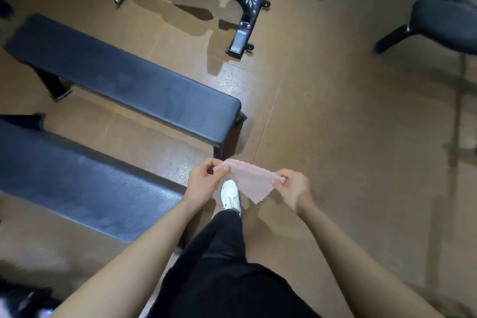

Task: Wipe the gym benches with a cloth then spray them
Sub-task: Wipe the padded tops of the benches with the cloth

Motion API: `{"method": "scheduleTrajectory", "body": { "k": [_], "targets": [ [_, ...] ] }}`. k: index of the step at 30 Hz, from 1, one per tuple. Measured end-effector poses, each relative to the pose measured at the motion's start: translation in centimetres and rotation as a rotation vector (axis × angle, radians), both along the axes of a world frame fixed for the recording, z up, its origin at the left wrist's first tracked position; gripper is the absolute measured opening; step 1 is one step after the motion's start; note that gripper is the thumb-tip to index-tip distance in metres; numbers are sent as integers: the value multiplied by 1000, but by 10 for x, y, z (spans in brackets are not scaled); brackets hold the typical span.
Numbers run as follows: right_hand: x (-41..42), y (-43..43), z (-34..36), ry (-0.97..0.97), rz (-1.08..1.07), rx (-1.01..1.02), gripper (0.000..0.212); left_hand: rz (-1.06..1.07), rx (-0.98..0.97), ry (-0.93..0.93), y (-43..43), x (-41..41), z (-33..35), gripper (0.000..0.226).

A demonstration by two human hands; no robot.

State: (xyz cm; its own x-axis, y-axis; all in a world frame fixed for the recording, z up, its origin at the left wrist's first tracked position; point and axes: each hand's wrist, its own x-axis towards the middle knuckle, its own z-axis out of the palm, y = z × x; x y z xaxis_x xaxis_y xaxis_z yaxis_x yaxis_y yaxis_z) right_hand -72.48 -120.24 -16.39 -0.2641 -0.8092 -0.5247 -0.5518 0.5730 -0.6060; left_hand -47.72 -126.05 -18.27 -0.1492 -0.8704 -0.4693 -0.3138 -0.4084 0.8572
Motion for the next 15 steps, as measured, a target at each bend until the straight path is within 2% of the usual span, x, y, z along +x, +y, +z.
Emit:
{"method": "scheduleTrajectory", "body": {
  "k": [4, 10, 12, 15],
  "targets": [
    [-14, -98, -6, 78, 220, -101, 29, 135, 50, -17, -64, -2, -13, 7],
    [-20, -241, -26, 129, 480, -160, 27, 240, 8, -141, -153, 0, -36, 10],
    [-15, -290, -33, 130, 546, -146, 19, 336, 7, -170, -178, -1, -47, 5],
    [-4, -355, -57, 141, 627, -92, 20, 482, 5, -199, -205, -6, -66, 1]
  ]
}}
